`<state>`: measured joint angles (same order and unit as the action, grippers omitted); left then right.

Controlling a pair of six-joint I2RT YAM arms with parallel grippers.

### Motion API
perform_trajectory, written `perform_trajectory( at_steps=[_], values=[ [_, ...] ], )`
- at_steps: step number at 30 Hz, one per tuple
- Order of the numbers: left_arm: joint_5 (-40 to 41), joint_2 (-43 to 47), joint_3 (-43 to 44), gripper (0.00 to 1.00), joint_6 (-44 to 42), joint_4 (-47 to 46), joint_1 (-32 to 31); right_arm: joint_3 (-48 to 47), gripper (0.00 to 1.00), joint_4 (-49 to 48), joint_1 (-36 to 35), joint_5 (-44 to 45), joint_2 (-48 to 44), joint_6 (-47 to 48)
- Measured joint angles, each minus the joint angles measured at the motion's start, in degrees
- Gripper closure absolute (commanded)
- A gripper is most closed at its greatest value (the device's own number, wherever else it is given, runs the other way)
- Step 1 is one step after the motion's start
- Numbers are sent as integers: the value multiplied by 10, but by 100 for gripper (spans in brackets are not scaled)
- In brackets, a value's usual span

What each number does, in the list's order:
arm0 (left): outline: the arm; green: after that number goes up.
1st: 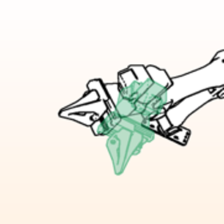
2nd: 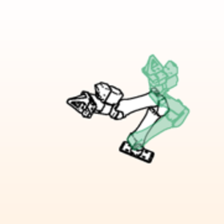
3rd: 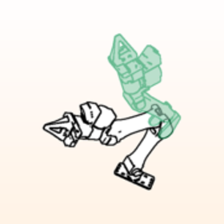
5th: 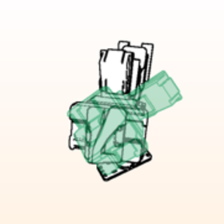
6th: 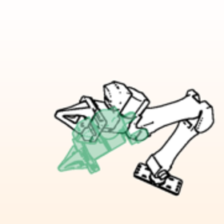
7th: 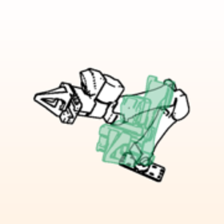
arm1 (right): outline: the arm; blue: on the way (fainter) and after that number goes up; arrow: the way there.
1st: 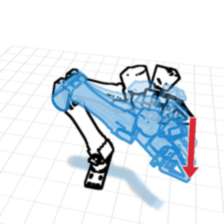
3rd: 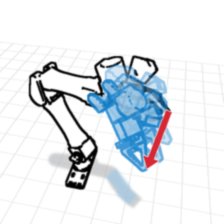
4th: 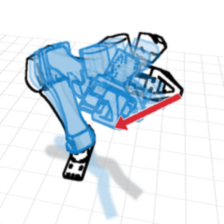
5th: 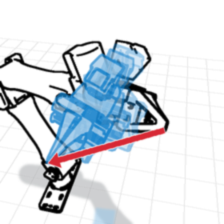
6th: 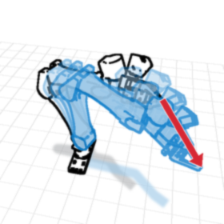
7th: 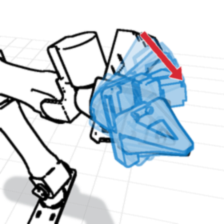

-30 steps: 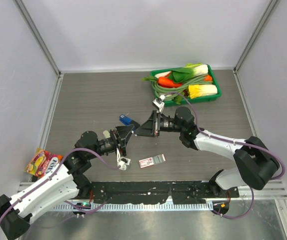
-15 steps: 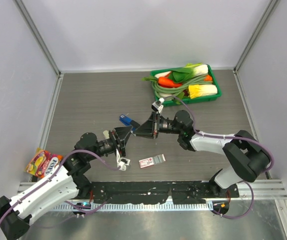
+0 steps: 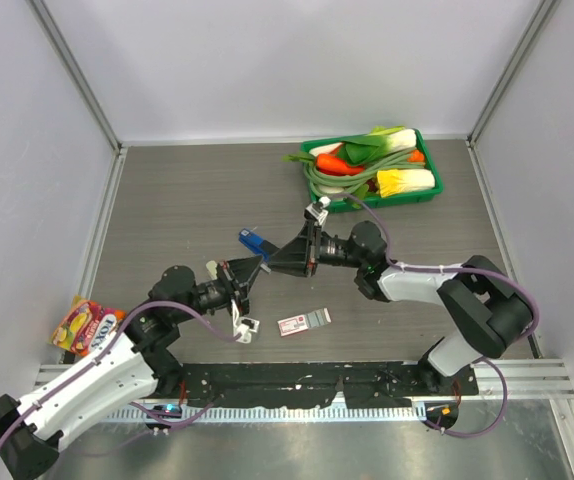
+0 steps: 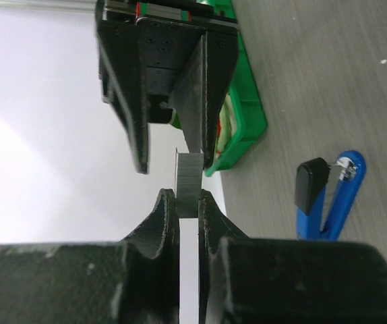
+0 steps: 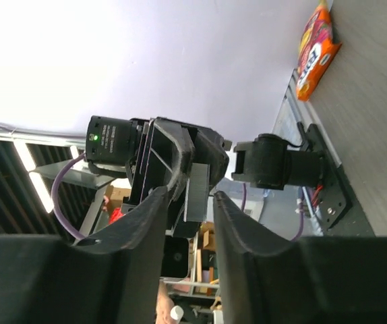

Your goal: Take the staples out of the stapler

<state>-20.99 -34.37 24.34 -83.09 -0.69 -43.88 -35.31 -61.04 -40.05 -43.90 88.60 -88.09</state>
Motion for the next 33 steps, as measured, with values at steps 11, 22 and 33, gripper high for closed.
perform_trajectory(
  at_steps=[11,22,33],
  values=[
    [93,-228,284,100,169,295,-2,-143,34,404,78,64,-54,310],
    [-1,-327,504,100,451,532,13,-104,34,593,79,186,-281,647],
    [-153,-381,524,99,628,658,13,-49,40,584,78,65,-362,747]
  ],
)
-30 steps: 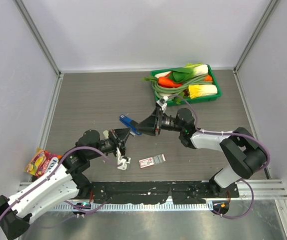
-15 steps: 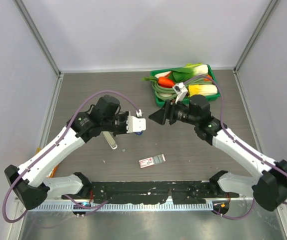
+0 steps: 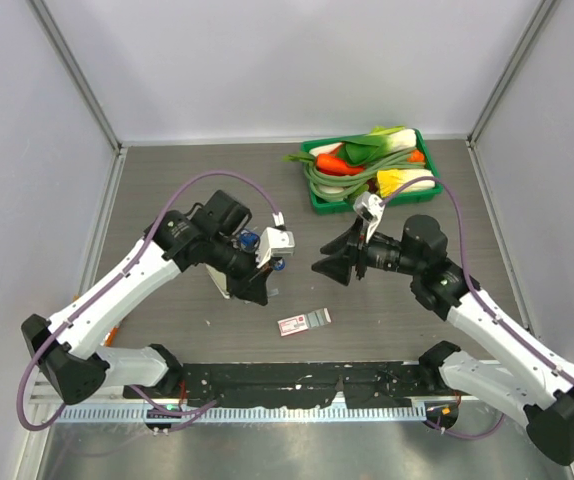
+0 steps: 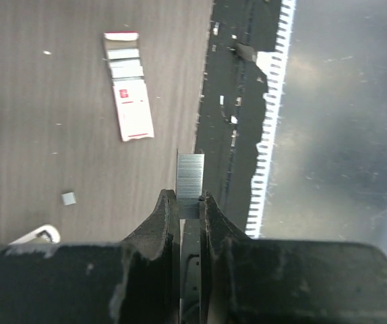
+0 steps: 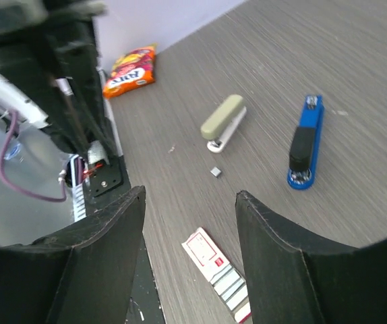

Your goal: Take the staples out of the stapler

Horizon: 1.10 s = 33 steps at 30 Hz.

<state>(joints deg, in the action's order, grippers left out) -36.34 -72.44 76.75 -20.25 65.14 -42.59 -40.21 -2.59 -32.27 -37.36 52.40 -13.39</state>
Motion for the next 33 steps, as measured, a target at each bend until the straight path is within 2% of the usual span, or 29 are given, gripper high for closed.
perform_trajectory(
  at_steps=[5,13,23,33],
  values=[
    [-53,6,-7,99,6,16,0,-12,41,1,-30,-29,-35,31],
    [-111,-26,-2,99,-13,32,0,-40,41,56,-148,1,13,104],
    [-142,-34,6,98,-43,35,0,-55,41,58,-167,7,20,115],
    [-133,-34,8,98,-48,28,0,-56,44,56,-182,-5,39,105]
  ],
)
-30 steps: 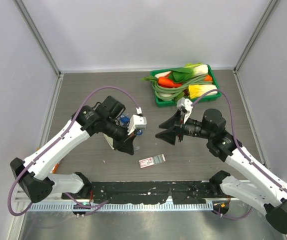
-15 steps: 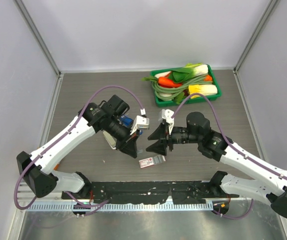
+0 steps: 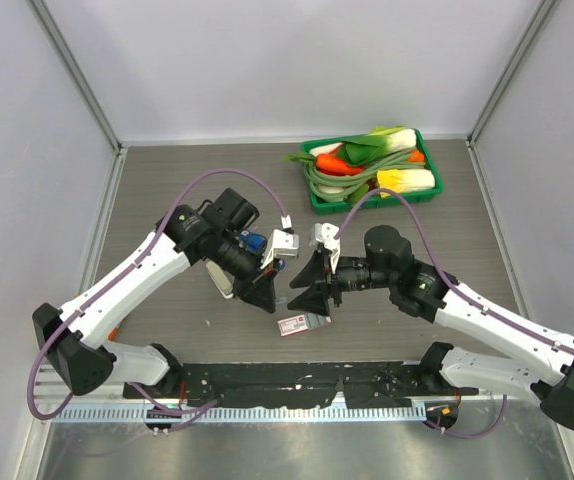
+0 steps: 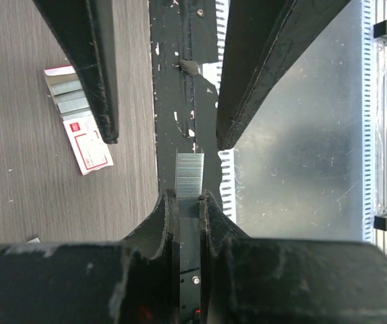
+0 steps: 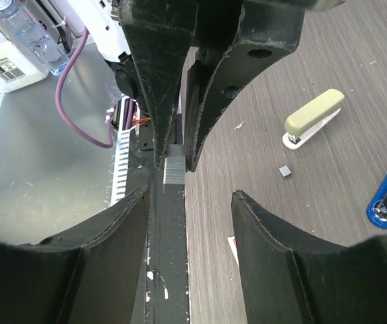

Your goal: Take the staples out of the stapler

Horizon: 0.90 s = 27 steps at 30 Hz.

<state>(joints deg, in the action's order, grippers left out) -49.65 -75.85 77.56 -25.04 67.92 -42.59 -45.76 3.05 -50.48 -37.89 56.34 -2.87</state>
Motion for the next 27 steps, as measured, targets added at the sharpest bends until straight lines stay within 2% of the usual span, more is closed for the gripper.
perform_trajectory(
  at_steps=[18,21,25,27],
  values=[
    [31,0,0,97,4,-39,-1,-8,55,-23,-17,-3,22,-20],
    [31,0,0,97,4,-40,-2,-9,60,-21,-19,4,23,-19],
    [31,1,-2,96,5,-40,-2,-10,74,-21,-20,12,25,-18],
    [30,1,-2,96,6,-39,-2,-10,78,-19,-20,19,26,-17]
  ],
)
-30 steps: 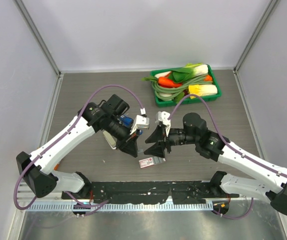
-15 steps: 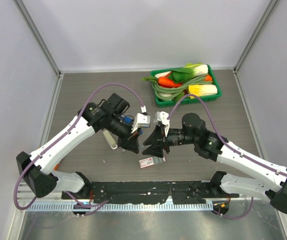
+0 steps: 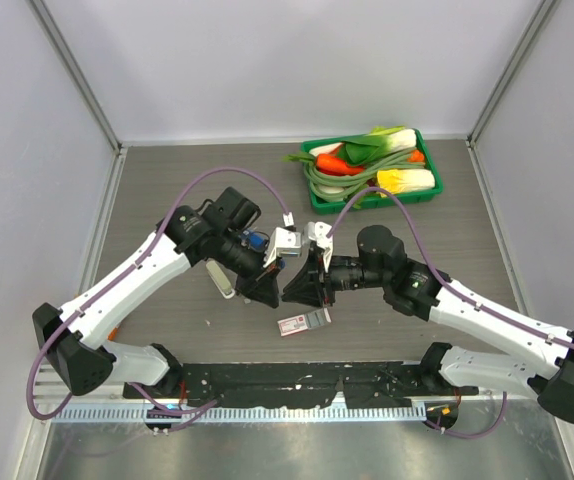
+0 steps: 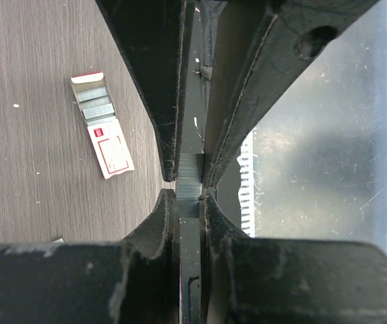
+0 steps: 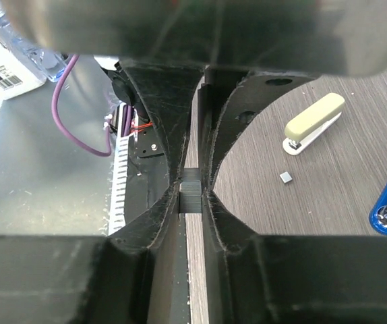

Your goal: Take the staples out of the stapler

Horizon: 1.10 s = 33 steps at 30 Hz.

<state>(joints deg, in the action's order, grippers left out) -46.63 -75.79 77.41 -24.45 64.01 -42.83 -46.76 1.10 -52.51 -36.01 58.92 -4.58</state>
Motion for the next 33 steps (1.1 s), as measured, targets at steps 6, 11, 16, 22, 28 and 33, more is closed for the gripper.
perform_trajectory(
  at_steps=[6,11,16,22,28,33],
  values=[
    [-1,0,-1,96,0,0,-2,-3,87,11,-1,6,0,0],
    [0,0,-1,88,0,0,-2,-5,99,16,-2,9,0,0],
    [9,0,-1,73,2,-6,-2,-6,99,20,-3,18,-1,-1],
    [87,0,-1,60,12,-22,-3,-6,99,67,-3,102,-11,-15],
    [136,-8,-5,54,18,-40,-2,33,99,116,-4,215,-21,-63],
    [187,-8,-40,54,33,-81,-2,84,99,135,-4,290,-27,-112]
  ],
)
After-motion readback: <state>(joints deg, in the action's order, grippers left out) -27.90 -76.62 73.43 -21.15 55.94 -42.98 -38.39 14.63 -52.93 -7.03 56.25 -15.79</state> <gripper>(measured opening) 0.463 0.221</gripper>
